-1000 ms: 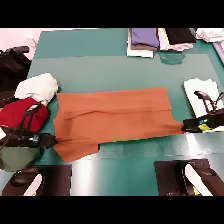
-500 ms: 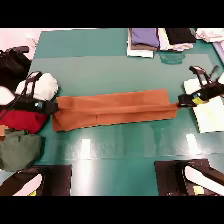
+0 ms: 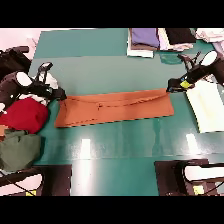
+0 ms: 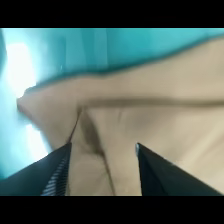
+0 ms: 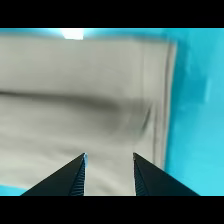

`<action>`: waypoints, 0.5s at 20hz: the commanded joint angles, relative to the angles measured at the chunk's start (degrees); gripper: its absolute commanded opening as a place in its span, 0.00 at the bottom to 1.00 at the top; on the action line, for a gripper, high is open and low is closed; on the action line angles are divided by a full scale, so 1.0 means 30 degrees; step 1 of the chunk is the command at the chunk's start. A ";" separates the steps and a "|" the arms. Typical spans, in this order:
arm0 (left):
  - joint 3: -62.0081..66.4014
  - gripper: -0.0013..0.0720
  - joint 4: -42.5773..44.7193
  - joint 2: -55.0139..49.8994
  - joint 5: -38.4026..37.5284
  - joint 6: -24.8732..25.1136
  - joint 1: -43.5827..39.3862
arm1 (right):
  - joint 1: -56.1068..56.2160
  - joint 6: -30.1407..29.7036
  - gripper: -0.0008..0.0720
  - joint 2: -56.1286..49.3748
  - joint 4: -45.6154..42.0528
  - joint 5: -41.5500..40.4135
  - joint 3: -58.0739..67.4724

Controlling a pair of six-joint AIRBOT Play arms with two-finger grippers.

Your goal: Fold the shirts.

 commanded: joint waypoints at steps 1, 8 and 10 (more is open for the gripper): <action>0.1552 0.49 -0.0328 -0.0342 -0.1275 -0.0576 0.0007 | -0.1107 -0.1137 0.49 -0.0619 0.1814 0.0233 0.0896; 0.1996 0.06 -0.2586 -0.0364 -0.1304 -0.0612 -0.1246 | -0.5544 -0.2382 0.75 -0.0546 0.2907 0.1545 -0.2790; 0.1996 0.06 -0.2586 -0.0474 -0.0423 -0.1603 -0.2820 | -0.6404 -0.3359 0.74 -0.0787 0.5173 0.0321 -0.4779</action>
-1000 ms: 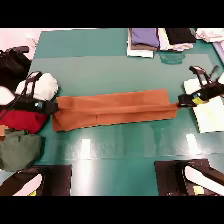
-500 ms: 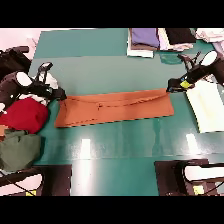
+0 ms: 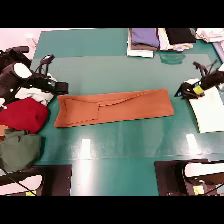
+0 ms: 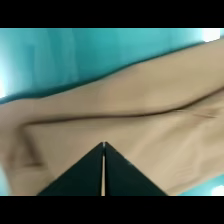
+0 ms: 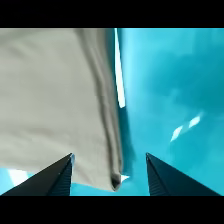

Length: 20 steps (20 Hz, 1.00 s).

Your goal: Fold the shirts.

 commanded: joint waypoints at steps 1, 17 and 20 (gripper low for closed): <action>0.0095 0.05 -0.0466 -0.0233 0.1486 -0.1319 -0.2324 | -0.1530 -0.1610 0.74 -0.0444 0.3555 -0.1479 -0.2994; 0.3045 0.05 -0.1246 -0.6834 0.5595 -0.3337 -0.8830 | 0.5603 -0.1100 0.03 0.3570 0.6142 -0.1086 0.4073; 0.3045 0.05 -0.1399 -0.7133 0.5654 -0.3322 -0.8830 | 0.7621 -0.0146 0.03 0.4044 0.6142 -0.1180 0.5880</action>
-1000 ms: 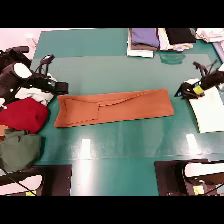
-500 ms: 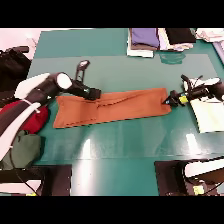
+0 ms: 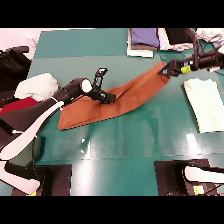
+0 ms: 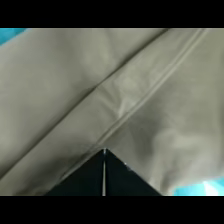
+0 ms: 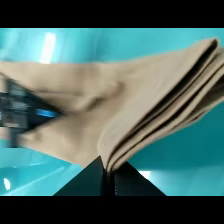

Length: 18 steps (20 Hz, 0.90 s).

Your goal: Fold the shirts.

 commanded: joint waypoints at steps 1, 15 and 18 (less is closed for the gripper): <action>0.0248 0.05 -0.0291 -0.0495 0.0248 0.0000 -0.0109 | 0.2397 0.1326 0.03 0.0758 0.0036 -0.0051 0.2229; 0.1559 0.05 0.4422 0.7315 -0.3687 -0.0007 0.6819 | 1.2582 -0.0743 0.03 -0.2892 0.4838 -0.4335 0.3738; 0.1603 0.05 0.5923 1.0644 -0.3847 -0.0007 0.9173 | 1.5948 -0.1515 0.35 -0.6819 0.4874 -0.6368 0.6965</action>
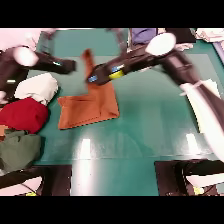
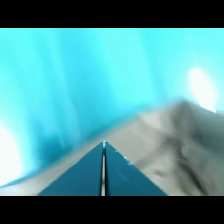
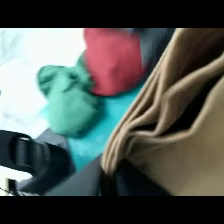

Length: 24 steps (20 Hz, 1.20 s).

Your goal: Fold the shirts.

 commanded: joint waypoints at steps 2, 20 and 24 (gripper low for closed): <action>0.0131 0.05 0.2025 0.4167 -0.0933 0.0029 0.2958 | 0.3643 -0.0809 0.51 -0.4728 0.0743 -0.2113 0.4080; -0.0153 0.05 0.2091 0.4146 -0.0189 0.0248 -0.0954 | -0.5945 0.2521 0.87 -0.3045 -0.0947 -0.1253 -0.9020; -0.0168 0.05 0.1719 0.3577 -0.0393 0.0240 -0.0954 | -0.3621 0.2521 0.74 -0.5858 0.0109 -0.1333 -0.5938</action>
